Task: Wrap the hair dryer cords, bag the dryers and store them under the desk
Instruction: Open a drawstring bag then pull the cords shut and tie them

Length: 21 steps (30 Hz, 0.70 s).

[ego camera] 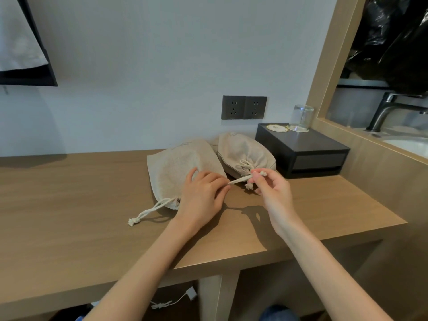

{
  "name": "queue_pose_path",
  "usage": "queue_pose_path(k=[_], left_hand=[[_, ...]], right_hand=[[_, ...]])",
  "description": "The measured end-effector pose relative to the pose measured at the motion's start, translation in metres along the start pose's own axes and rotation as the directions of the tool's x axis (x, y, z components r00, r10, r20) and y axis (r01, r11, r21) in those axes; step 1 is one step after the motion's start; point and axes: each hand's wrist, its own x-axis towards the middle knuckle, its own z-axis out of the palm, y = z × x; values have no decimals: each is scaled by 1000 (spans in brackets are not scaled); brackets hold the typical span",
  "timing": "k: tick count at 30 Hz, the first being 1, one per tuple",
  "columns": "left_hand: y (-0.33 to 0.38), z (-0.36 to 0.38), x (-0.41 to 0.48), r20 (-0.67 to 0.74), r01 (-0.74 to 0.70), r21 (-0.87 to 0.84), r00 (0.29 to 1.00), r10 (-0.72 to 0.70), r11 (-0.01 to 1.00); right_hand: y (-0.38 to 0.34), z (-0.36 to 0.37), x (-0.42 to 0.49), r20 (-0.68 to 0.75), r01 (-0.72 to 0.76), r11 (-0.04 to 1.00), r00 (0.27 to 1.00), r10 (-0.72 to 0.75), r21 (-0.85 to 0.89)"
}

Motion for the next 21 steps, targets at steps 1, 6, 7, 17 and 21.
queue_pose_path(k=[1, 6, 7, 17, 21], left_hand=[[0, -1, 0, 2, 10, -5, 1000, -10, 1000], [-16, -3, -6, 26, 45, 21, 999, -46, 999], [-20, -5, -9, 37, 50, 18, 998, -51, 999], [-35, -20, -21, 180, -35, -80, 982, 49, 996], [-39, -43, -39, 144, 51, -157, 989, -29, 986]], right_hand=[[0, -2, 1, -22, -27, 997, 999, 28, 67], [-9, -11, 2, -118, -44, 935, 989, 91, 353], [-12, -14, 2, -142, -48, 908, 983, 117, 416], [-6, -21, 5, -139, -132, 829, 960, 244, 544], [3, -10, -8, -16, -200, 940, 977, 213, 277]])
